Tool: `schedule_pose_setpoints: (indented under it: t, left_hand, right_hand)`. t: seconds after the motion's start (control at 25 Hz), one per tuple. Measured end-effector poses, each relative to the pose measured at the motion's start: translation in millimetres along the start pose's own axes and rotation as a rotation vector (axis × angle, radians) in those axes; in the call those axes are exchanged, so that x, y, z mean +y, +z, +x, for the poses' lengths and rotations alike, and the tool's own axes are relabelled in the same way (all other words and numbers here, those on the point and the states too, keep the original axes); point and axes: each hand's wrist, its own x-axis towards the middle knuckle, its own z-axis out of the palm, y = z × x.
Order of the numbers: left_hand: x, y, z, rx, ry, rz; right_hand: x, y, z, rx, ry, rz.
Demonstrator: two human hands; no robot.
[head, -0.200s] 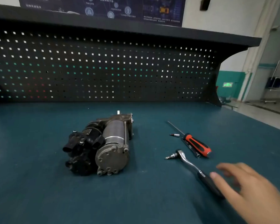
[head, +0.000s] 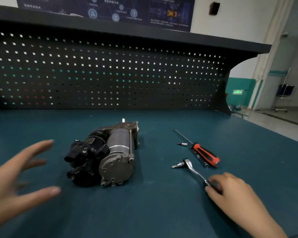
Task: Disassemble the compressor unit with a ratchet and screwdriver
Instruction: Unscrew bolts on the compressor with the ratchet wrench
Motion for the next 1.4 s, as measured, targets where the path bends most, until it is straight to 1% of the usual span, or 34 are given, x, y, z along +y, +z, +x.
schedule_pose_setpoints:
  t: [0.04, 0.08, 0.12, 0.16, 0.2, 0.24, 0.28, 0.32, 0.4, 0.44, 0.48, 0.52, 0.56, 0.6, 0.64, 0.68, 0.72, 0.76, 0.8, 0.84, 0.88, 0.92, 0.96, 1.0, 1.04, 1.08, 1.12, 1.16, 1.2, 1.24, 1.28, 1.32, 1.36, 1.4]
  left_hand:
    - [21, 2, 14, -0.065, -0.034, -0.024]
    - [23, 4, 17, -0.141, -0.039, 0.037]
    - [31, 14, 28, -0.185, -0.015, 0.075]
    - [35, 22, 34, -0.24, -0.029, 0.124]
    - [37, 30, 37, -0.247, -0.018, 0.18]
    - [35, 34, 40, -0.219, -0.04, 0.265]
    - [33, 37, 42, -0.15, -0.063, 0.344]
    - [34, 38, 41, -0.081, -0.074, 0.401]
    - [41, 45, 41, 0.07, -0.048, 0.55]
    - [47, 49, 42, 0.082, -0.031, 0.597]
    - [54, 48, 43, 0.052, -0.05, 0.62]
    - [59, 48, 44, 0.034, -0.064, 0.647]
    - [62, 46, 44, -0.001, -0.127, 0.676]
    - [64, 42, 39, 0.014, -0.133, 0.714]
    - [69, 38, 34, 0.035, -0.095, 0.691]
    - [78, 39, 30, 0.131, 0.003, 0.537]
    - [97, 41, 25, 0.192, 0.051, 0.323]
    - [113, 49, 18, 0.286, 0.059, 0.055]
    - [129, 53, 16, 0.197, -0.06, -0.227]
    - [136, 64, 17, 0.057, -0.183, -0.477]
    - [147, 70, 2, -0.229, -0.241, -0.646]
    - [149, 79, -3, -0.338, -0.281, -0.908]
    - [158, 74, -2, -0.364, -0.321, -1.02]
    - [160, 78, 3, -0.337, -0.415, -1.106]
    - [162, 79, 9, -0.311, -0.475, -1.2]
    - [160, 81, 11, -0.222, -0.545, -1.241]
    - [159, 78, 12, -0.178, -0.561, -1.316]
    - [156, 77, 15, -0.154, -0.575, -1.372]
    - [154, 73, 16, -0.136, -0.6, -1.405]
    - [151, 69, 17, -0.142, -0.614, -1.407]
    - [151, 65, 16, -0.16, -0.653, -1.406]
    - [144, 65, 14, -0.193, -0.682, -1.402]
    - [144, 62, 14, -0.236, -0.736, -1.395]
    - [140, 62, 10, -0.278, -0.768, -1.377]
  right_hand:
    - [0, 4, 3, 0.014, -0.01, 0.043]
    - [-1, 8, 10, 0.005, -0.003, 0.045]
    - [-4, 9, 12, 0.034, -0.006, 0.03]
    - [-5, 11, 19, 0.015, 0.02, 0.0]
    - [-8, 13, 24, 0.035, 0.005, 0.014]
    - [-7, 16, 31, 0.044, 0.007, 0.039]
    - [-9, 16, 33, 0.051, 0.009, 0.129]
    - [-10, 19, 35, 0.055, 0.003, 0.267]
    - [-16, 17, 34, 0.023, -0.031, 0.641]
    - [-24, 16, 32, -0.011, -0.032, 0.811]
    - [-33, 13, 29, -0.053, -0.045, 0.973]
    - [-42, 12, 24, -0.118, -0.052, 1.142]
    - [-51, 8, 17, -0.184, -0.052, 1.309]
    - [-61, 6, 11, -0.267, -0.047, 1.469]
    - [-70, 3, 4, -0.375, -0.05, 1.624]
    - [-79, 1, -3, -0.502, -0.055, 1.779]
    - [-87, 1, -10, -0.647, -0.086, 1.91]
    - [-95, 3, -17, -0.806, -0.144, 2.01]
    - [-105, 8, -22, -0.942, -0.255, 2.078]
    - [-116, 10, -27, -0.972, -0.359, 2.119]
    - [-121, 11, -31, -0.848, -0.416, 2.107]
    - [-125, 8, -35, -0.784, -0.381, 2.087]
    - [-130, 8, -39, -0.819, -0.321, 2.057]
    - [-135, 8, -43, -0.89, -0.224, 2.065]
    - [-132, 8, -45, -0.841, -0.113, 2.036]
    - [-126, 4, -47, -0.745, -0.081, 1.841]
    - [-120, 2, -45, -0.644, -0.163, 1.577]
    - [-116, -3, -42, -0.465, -0.269, 1.319]
    - [-112, -3, -37, -0.188, -0.383, 1.1]
    - [-108, -6, -32, 0.099, -0.463, 0.946]
    - [-104, -10, -27, 0.275, -0.515, 0.891]
    - [-103, -13, -21, 0.353, -0.572, 0.885]
    - [-105, -14, -16, 0.355, -0.627, 0.864]
    - [-108, -14, -10, 0.31, -0.669, 0.827]
